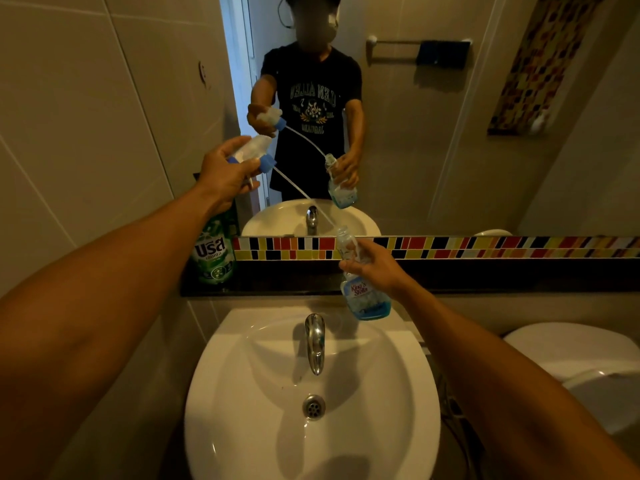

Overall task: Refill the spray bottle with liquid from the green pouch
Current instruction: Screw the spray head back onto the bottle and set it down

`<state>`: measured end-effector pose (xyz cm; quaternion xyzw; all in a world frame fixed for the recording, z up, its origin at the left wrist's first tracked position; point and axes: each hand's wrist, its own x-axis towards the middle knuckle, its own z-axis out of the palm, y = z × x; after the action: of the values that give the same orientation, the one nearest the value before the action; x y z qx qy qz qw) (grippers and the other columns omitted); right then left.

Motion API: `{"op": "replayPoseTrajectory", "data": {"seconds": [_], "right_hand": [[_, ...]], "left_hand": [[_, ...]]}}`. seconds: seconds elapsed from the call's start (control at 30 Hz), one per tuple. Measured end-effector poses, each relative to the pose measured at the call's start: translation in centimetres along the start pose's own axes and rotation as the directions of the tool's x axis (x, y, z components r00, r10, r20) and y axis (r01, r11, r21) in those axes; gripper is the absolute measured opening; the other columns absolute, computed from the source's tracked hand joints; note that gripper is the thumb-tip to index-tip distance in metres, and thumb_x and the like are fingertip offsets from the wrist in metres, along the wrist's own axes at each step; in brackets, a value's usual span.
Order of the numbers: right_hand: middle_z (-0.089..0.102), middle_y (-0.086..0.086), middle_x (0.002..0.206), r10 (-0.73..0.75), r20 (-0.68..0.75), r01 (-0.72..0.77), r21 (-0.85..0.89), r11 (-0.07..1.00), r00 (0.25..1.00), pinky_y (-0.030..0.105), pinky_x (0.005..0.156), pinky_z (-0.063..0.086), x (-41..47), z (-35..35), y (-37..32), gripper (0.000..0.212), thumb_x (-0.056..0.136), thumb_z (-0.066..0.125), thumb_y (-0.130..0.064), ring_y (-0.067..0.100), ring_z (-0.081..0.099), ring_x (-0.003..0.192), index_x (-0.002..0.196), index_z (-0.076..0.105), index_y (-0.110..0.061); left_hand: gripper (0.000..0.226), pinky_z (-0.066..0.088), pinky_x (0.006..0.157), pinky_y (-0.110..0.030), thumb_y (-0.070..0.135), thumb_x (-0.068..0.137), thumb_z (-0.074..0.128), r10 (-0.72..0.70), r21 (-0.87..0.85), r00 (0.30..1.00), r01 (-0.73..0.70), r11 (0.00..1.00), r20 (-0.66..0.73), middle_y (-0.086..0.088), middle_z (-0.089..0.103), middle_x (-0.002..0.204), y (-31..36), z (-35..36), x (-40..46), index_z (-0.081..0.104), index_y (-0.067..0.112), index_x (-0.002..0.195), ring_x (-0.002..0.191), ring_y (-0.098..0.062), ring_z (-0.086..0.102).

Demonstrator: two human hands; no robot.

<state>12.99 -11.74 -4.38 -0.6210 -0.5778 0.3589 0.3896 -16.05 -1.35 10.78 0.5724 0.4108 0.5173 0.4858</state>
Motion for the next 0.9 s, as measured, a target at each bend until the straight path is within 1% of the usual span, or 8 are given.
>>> {"op": "replayPoseTrajectory", "data": {"seconds": [0.13,0.23,0.4,0.47,0.6,0.7,0.8,0.9], "right_hand": [[0.065,0.000,0.128,-0.019,0.021,0.019,0.003,1.000,1.000,0.051,0.103,0.055,0.3,0.6,-0.8,0.055,0.093,0.078,-0.031,0.024,0.064,0.118,0.142,0.055,-0.028],[0.066,-0.002,0.123,-0.039,0.036,0.039,0.007,0.999,0.999,0.050,0.101,0.055,0.5,1.1,-1.3,0.047,0.093,0.077,-0.031,0.021,0.065,0.114,0.135,0.056,-0.031],[0.065,0.000,0.130,-0.063,0.066,0.062,0.023,0.998,0.996,0.036,0.089,0.056,0.9,1.7,-2.5,0.057,0.096,0.075,-0.030,0.018,0.066,0.112,0.147,0.049,-0.028],[0.066,-0.003,0.123,-0.069,0.076,0.067,0.038,0.997,0.995,0.030,0.082,0.056,1.0,1.9,-2.9,0.054,0.096,0.075,-0.026,0.012,0.067,0.106,0.144,0.050,-0.027],[0.069,0.001,0.122,-0.074,0.070,0.070,0.058,0.996,0.995,0.040,0.089,0.060,1.3,2.3,-3.4,0.052,0.095,0.076,-0.025,0.020,0.070,0.108,0.141,0.052,-0.028],[0.070,0.001,0.121,-0.074,0.071,0.069,0.064,0.996,0.995,0.038,0.087,0.059,1.4,2.5,-3.6,0.053,0.095,0.076,-0.026,0.019,0.071,0.106,0.142,0.053,-0.027],[0.070,-0.002,0.118,-0.079,0.070,0.074,0.068,0.995,0.994,0.032,0.079,0.058,1.4,2.6,-3.9,0.054,0.095,0.076,-0.026,0.016,0.071,0.102,0.144,0.052,-0.026],[0.069,-0.003,0.118,-0.076,0.071,0.071,0.080,0.994,0.995,0.032,0.081,0.058,1.5,3.0,-4.1,0.056,0.095,0.076,-0.024,0.015,0.070,0.103,0.145,0.051,-0.025]], "left_hand": [[0.049,0.059,0.089,-0.044,0.004,0.092,0.067,-0.027,0.028,0.996,0.024,0.999,0.091,-0.011,0.053,0.135,-0.7,1.7,0.0,0.058,0.027,0.134,0.109,-0.030,0.067],[0.049,0.062,0.081,-0.042,0.005,0.090,0.071,-0.027,0.070,0.993,0.019,0.997,0.116,-0.012,0.054,0.131,-1.6,3.3,-0.2,0.059,0.028,0.131,0.103,-0.031,0.070],[0.049,0.060,0.070,-0.035,0.005,0.084,0.077,-0.020,0.131,0.987,-0.001,0.991,0.161,-0.010,0.053,0.129,-3.4,5.5,-0.6,0.062,0.027,0.125,0.098,-0.030,0.069],[0.047,0.061,0.071,-0.035,0.003,0.084,0.076,-0.033,0.135,0.982,0.008,0.991,0.185,-0.007,0.055,0.125,-4.0,6.3,-1.0,0.063,0.027,0.123,0.093,-0.025,0.068],[0.048,0.063,0.079,-0.042,0.003,0.085,0.075,-0.016,0.160,0.975,-0.020,0.987,0.221,-0.006,0.059,0.121,-5.5,6.6,-1.8,0.063,0.027,0.124,0.101,-0.028,0.067],[0.050,0.062,0.083,-0.048,0.004,0.084,0.076,-0.001,0.173,0.975,-0.038,0.984,0.223,-0.001,0.059,0.116,-6.1,6.7,-2.1,0.062,0.026,0.127,0.107,-0.031,0.065],[0.051,0.061,0.085,-0.049,0.004,0.084,0.075,-0.007,0.171,0.977,-0.030,0.985,0.211,0.000,0.058,0.116,-6.4,6.7,-2.2,0.061,0.026,0.128,0.109,-0.031,0.063],[0.050,0.062,0.083,-0.045,0.004,0.084,0.075,-0.001,0.134,0.982,-0.025,0.991,0.188,-0.004,0.059,0.116,-6.7,6.7,-2.4,0.060,0.024,0.127,0.108,-0.031,0.064]]}}
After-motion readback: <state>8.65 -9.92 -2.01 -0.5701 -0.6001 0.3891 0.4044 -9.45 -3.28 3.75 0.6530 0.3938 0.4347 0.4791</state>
